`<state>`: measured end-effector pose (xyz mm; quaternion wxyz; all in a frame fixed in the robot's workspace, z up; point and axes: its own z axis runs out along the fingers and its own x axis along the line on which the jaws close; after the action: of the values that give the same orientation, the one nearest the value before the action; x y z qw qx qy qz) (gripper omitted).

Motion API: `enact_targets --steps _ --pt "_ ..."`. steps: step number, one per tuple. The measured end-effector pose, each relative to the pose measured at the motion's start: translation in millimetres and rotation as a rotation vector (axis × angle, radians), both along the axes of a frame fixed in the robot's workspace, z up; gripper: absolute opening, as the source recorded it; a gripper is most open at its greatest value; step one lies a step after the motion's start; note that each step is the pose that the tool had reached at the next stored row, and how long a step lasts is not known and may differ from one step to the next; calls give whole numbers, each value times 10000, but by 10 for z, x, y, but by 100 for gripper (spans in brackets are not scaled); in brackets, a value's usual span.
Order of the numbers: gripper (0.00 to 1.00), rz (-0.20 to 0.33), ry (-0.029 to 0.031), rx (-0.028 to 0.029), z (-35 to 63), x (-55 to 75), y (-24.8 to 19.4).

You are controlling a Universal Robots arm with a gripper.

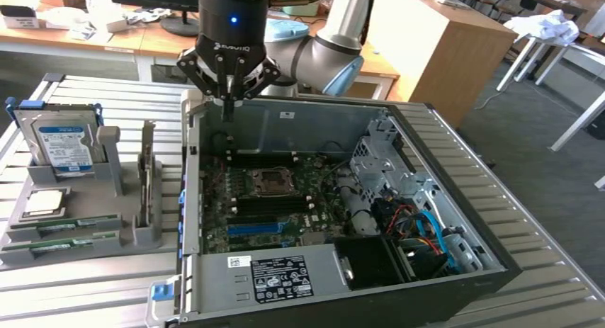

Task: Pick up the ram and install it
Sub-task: 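Reach for the ram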

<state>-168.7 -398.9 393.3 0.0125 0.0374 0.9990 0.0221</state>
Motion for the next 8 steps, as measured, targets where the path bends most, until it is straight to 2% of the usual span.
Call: enact_targets --steps 8 --pt "10 -1 -1 1 0 -89 0"
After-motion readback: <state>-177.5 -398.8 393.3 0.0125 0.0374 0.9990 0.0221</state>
